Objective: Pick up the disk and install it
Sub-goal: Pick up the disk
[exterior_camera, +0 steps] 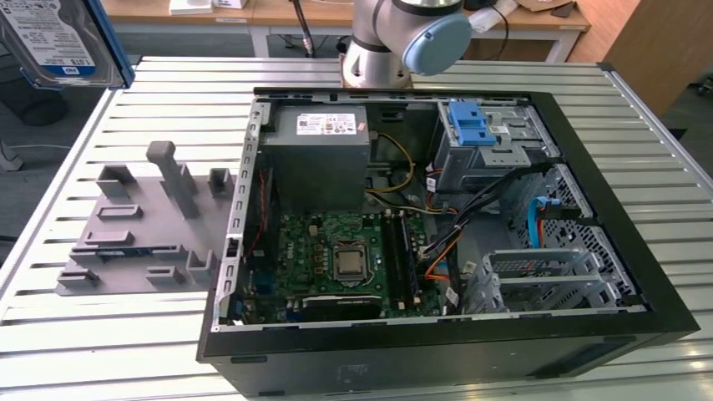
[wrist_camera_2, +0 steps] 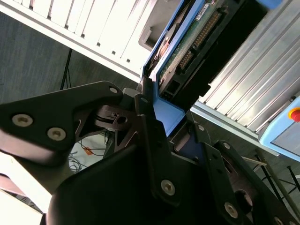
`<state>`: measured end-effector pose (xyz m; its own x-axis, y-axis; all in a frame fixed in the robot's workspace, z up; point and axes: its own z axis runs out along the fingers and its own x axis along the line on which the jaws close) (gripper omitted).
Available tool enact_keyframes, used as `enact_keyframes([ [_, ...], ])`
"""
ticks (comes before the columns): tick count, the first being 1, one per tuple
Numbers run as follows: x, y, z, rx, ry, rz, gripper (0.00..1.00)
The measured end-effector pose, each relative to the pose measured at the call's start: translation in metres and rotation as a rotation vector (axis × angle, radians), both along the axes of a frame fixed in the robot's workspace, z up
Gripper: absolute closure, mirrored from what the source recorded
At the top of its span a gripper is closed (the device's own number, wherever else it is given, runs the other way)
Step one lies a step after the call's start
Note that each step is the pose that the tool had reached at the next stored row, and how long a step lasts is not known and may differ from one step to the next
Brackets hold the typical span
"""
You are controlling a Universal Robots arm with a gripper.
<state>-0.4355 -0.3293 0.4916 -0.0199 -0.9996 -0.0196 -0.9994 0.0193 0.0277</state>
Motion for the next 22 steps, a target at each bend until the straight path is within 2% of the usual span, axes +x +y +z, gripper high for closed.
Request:
enact_keyframes([
  [22, 0.0000, 0.0000, 0.0016, 0.0000, 0.0000, 0.000, 0.63],
])
